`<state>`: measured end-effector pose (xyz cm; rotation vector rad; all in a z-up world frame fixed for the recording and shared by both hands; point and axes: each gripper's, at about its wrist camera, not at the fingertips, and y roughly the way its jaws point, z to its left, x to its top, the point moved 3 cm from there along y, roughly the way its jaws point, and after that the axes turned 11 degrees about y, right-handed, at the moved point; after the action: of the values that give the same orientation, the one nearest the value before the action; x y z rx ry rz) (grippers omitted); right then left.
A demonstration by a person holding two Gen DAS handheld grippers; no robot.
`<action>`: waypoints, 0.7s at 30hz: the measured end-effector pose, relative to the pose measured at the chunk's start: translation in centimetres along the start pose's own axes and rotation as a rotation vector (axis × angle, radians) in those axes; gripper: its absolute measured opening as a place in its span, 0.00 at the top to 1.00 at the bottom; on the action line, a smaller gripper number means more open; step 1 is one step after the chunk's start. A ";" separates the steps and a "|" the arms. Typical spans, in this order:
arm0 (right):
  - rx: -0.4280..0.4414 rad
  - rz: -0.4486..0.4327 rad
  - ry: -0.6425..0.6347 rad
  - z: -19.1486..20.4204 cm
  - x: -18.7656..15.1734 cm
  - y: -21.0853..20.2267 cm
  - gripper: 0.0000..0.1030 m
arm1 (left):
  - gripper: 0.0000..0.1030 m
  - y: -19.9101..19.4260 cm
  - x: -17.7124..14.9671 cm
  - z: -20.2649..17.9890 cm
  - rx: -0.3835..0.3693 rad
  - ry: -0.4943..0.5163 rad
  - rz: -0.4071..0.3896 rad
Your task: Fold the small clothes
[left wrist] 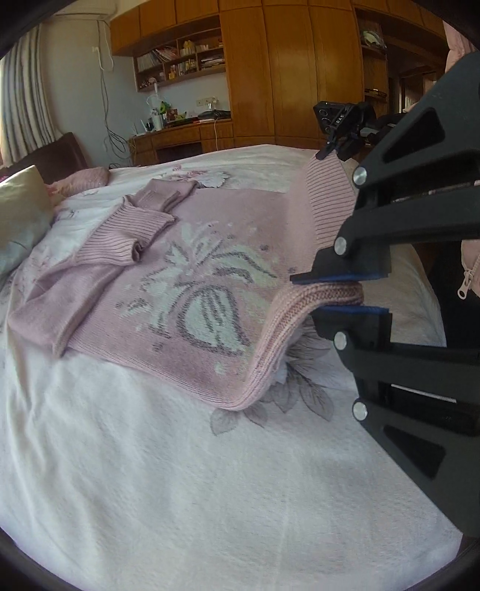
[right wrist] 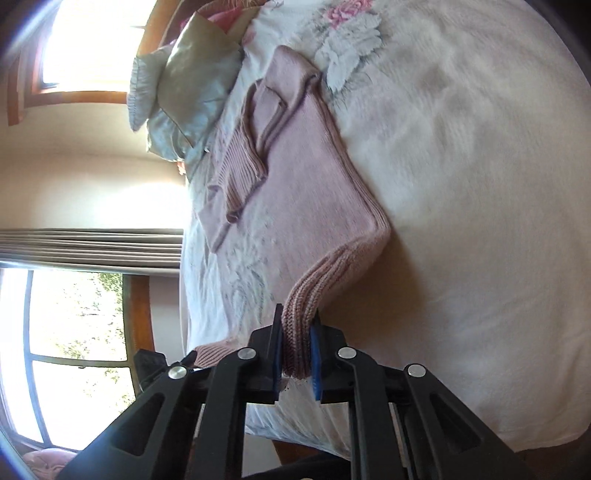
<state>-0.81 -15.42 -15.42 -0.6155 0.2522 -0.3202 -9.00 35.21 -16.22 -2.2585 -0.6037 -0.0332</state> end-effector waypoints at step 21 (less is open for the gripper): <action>-0.112 0.093 0.036 3.1 14.9 10.3 0.87 | 0.88 6.2 10.9 7.5 0.210 -0.155 -0.001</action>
<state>16.18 -11.30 -21.19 -0.7069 0.3337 -0.2282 2.14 41.38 -23.38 -2.0684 -0.6588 0.1982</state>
